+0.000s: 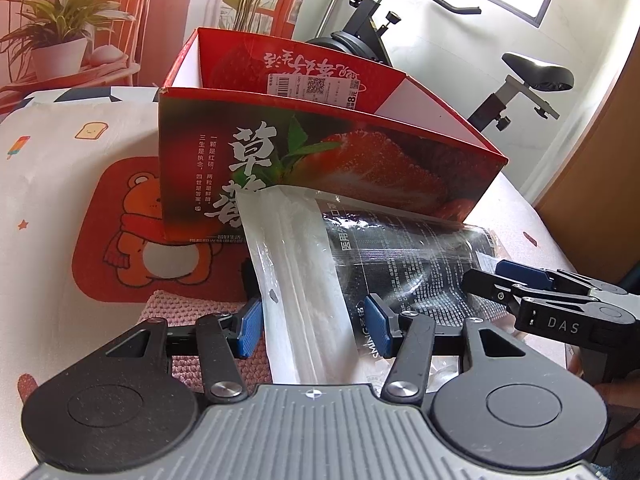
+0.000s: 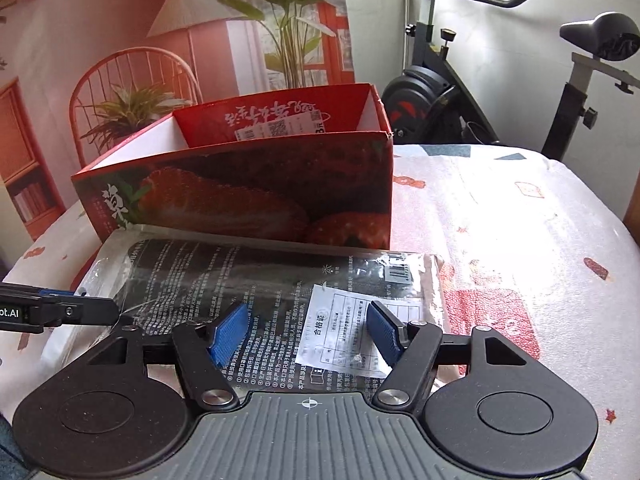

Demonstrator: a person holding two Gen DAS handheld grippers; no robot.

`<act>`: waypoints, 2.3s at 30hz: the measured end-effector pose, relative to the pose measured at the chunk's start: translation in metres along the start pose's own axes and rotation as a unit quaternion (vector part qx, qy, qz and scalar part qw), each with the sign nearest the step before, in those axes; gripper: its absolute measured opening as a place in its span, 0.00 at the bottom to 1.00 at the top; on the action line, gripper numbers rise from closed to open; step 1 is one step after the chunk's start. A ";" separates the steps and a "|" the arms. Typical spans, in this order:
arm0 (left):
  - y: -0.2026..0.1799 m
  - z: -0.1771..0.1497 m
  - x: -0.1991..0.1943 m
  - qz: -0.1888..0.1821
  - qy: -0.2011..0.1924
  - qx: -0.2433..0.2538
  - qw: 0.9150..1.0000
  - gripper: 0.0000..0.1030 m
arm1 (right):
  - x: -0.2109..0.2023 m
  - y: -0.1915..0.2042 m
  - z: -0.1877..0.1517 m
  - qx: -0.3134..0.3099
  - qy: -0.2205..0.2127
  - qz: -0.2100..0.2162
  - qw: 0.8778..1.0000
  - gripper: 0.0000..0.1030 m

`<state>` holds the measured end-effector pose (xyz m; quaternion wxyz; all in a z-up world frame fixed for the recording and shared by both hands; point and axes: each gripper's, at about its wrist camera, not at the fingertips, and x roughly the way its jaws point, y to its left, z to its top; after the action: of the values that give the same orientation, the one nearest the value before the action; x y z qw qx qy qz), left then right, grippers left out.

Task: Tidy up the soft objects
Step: 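Close the right gripper on the edge of the clear bag, then lift the clear bag with the right gripper toward the red box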

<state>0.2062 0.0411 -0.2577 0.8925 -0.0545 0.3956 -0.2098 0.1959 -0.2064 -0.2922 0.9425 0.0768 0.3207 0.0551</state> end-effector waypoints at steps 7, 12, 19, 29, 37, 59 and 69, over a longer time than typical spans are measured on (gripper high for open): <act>0.005 0.000 0.002 -0.007 0.001 -0.006 1.000 0.55 | 0.000 -0.007 0.003 -0.004 -0.005 -0.005 1.000 0.62; 0.010 -0.002 0.003 -0.011 0.002 -0.013 1.000 0.55 | -0.004 -0.027 0.004 0.025 -0.013 -0.025 0.999 0.62; 0.013 -0.001 0.005 -0.013 0.003 -0.012 1.000 0.56 | 0.003 -0.046 0.006 0.049 -0.008 -0.019 0.999 0.62; 0.013 -0.002 0.008 -0.012 0.006 -0.014 1.000 0.56 | 0.009 -0.058 0.011 0.077 -0.002 -0.010 0.997 0.66; 0.007 -0.001 0.008 0.002 0.008 -0.003 1.000 0.56 | 0.005 -0.048 0.010 0.091 0.006 0.001 0.996 0.63; 0.011 0.000 0.000 -0.008 0.013 -0.024 1.000 0.54 | -0.035 -0.032 0.018 0.094 -0.032 0.024 0.995 0.54; 0.020 0.006 -0.044 -0.010 -0.049 -0.025 0.998 0.54 | -0.047 -0.016 0.029 0.085 -0.054 0.051 0.994 0.47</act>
<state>0.1911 0.0772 -0.2288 0.9070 -0.0912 0.3562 -0.2055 0.1775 -0.2323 -0.2447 0.9446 0.1758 0.2681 0.0711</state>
